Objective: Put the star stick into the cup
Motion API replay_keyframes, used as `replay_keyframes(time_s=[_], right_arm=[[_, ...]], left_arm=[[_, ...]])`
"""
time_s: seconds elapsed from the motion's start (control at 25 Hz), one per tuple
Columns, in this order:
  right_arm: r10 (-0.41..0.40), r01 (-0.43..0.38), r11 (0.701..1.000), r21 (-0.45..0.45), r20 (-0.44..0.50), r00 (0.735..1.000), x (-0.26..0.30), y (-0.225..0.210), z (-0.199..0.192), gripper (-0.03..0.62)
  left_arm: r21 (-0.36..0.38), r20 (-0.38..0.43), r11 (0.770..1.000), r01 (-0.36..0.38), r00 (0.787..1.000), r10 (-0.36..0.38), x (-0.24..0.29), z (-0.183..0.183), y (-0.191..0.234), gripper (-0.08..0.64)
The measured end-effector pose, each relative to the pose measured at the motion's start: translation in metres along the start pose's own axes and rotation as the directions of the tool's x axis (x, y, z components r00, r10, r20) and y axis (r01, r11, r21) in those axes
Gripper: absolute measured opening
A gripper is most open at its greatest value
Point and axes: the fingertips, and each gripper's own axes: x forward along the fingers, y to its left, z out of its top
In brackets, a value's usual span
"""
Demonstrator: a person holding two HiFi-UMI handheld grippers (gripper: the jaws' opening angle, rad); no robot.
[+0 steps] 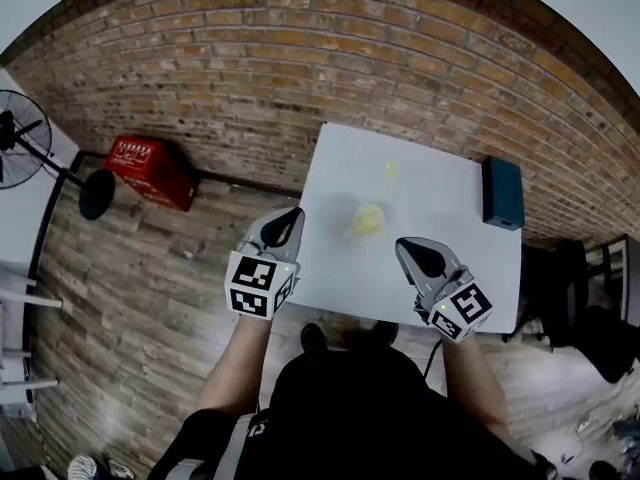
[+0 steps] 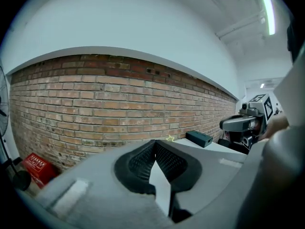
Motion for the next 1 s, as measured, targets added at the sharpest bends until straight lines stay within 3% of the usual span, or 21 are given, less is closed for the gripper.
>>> replay_keyframes(time_s=[0.12, 0.44, 1.0], right_arm=[[-0.057, 0.057, 0.998, -0.03, -0.006, 0.998, -0.017, -0.007, 0.006, -0.003], [-0.182, 0.181, 0.983, 0.039, 0.037, 0.983, -0.073, -0.052, 0.008, -0.003], [-0.147, 0.139, 0.986, 0.095, 0.089, 0.985, -0.118, -0.085, 0.012, -0.003]], left_arm=[[-0.019, 0.018, 1.0, 0.022, 1.0, -0.022, 0.008, 0.006, -0.004, 0.006], [-0.04, 0.024, 0.998, 0.044, 0.999, -0.043, 0.029, 0.015, -0.042, 0.006], [-0.05, 0.012, 0.999, 0.0, 1.0, 0.001, 0.036, 0.02, -0.096, 0.006]])
